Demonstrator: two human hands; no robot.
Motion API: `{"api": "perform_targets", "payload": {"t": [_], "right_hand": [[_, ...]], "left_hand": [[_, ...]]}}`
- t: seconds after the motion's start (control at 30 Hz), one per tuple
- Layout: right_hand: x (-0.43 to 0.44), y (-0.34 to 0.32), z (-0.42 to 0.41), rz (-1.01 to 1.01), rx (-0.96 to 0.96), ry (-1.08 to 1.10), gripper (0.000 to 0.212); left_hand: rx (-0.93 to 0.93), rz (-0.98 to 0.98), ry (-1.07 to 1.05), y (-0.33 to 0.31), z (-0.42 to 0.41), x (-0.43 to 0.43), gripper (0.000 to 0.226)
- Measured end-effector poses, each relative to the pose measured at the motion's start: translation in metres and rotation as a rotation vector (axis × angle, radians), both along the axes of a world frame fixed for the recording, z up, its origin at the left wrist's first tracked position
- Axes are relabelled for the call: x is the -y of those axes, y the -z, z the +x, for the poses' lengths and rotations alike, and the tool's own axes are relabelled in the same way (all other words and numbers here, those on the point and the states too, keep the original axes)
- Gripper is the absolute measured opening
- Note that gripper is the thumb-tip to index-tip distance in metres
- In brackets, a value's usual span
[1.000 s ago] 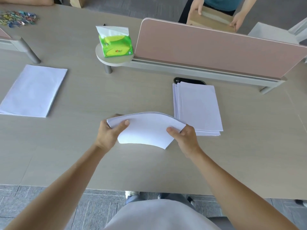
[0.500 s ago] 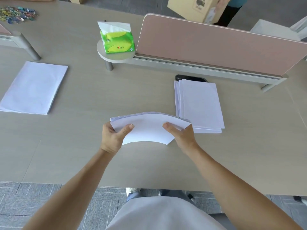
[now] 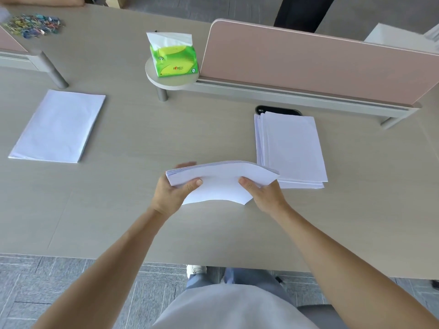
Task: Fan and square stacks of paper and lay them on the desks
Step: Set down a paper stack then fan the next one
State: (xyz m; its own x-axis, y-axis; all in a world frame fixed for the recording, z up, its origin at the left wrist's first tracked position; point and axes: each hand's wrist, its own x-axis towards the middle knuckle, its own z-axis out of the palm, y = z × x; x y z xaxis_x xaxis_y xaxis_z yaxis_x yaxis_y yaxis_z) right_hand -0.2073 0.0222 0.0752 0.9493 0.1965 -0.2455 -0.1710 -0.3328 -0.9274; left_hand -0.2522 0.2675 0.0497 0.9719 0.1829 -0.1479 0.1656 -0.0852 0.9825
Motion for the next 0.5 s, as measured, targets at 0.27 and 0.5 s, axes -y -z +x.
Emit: {"api": "perform_targets", "payload": {"t": [0.27, 0.5], "right_hand": [[0.018, -0.009, 0.029, -0.017, 0.137, -0.120, 0.027], [0.034, 0.026, 0.046, -0.112, -0.025, -0.237, 0.090]], "left_hand": [[0.248, 0.571, -0.051, -0.028, 0.011, 0.008, 0.050], [-0.167, 0.479, -0.059, -0.012, 0.003, 0.018, 0.050]]}}
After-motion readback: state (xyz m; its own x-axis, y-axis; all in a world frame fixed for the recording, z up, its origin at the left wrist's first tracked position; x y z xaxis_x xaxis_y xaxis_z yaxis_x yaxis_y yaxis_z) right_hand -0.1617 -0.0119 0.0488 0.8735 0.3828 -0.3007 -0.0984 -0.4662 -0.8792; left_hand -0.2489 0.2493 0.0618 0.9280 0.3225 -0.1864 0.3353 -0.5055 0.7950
